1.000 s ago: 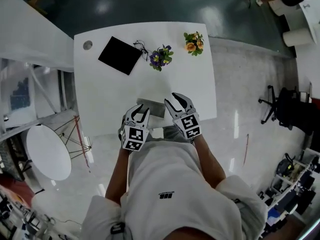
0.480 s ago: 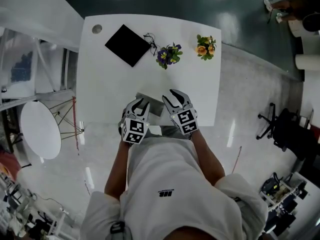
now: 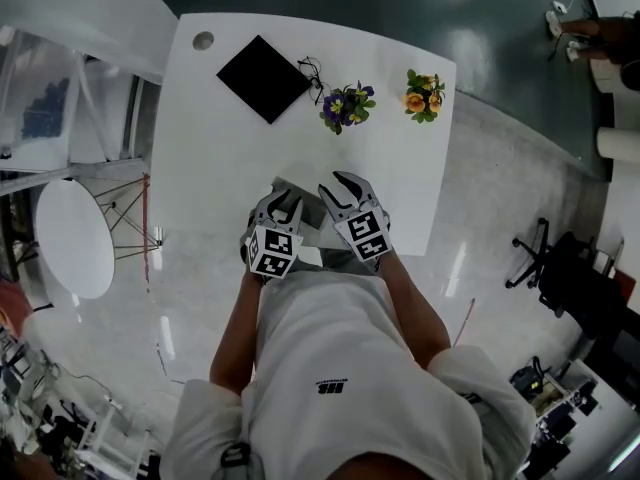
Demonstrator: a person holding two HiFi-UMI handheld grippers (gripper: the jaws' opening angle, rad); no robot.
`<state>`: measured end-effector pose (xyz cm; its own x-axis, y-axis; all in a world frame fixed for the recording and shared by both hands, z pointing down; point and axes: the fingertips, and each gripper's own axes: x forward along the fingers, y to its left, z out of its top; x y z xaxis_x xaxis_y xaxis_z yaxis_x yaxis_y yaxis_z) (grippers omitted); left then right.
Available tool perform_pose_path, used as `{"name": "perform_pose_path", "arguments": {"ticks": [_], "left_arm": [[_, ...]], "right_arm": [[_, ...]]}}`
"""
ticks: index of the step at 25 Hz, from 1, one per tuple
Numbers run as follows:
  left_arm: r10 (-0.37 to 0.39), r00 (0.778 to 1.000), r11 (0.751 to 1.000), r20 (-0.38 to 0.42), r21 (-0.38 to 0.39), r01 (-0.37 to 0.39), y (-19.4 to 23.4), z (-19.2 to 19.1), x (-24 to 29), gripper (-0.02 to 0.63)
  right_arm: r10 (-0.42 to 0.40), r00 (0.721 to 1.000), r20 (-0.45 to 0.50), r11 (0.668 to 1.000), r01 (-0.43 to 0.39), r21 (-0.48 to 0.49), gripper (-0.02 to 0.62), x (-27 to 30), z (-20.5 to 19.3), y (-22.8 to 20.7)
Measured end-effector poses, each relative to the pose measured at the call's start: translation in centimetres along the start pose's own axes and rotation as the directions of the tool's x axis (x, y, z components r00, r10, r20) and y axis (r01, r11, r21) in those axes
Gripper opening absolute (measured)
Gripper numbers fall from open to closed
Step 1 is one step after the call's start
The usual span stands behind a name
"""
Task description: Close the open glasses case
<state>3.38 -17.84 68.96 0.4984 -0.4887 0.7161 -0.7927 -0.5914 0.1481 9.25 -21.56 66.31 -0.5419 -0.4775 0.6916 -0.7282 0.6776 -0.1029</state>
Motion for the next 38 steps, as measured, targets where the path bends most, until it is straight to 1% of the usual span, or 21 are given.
{"name": "perform_pose_path", "arguments": {"ticks": [13, 23, 26, 38], "left_arm": [[-0.02, 1.0, 0.996, -0.016, -0.083, 0.019, -0.5, -1.0, 1.5, 0.107], [-0.041, 0.999, 0.995, 0.013, -0.087, 0.042, -0.8, -0.2, 1.8, 0.104], [-0.045, 0.999, 0.994, 0.017, -0.095, 0.046, -0.8, -0.3, 1.8, 0.103], [-0.052, 0.998, 0.994, 0.024, -0.097, 0.054, -1.0, -0.7, 0.8, 0.101]], "right_arm": [[0.023, 0.999, -0.044, 1.0, -0.023, 0.0, 0.156, 1.8, -1.2, 0.4], [0.022, 0.999, -0.043, 1.0, -0.021, 0.014, 0.154, 1.9, -1.4, 0.8], [0.022, 0.999, -0.046, 1.0, -0.022, 0.007, 0.152, 2.0, -1.9, 0.8], [0.027, 0.999, -0.042, 1.0, -0.027, 0.009, 0.149, 1.5, -1.5, 2.1]]}}
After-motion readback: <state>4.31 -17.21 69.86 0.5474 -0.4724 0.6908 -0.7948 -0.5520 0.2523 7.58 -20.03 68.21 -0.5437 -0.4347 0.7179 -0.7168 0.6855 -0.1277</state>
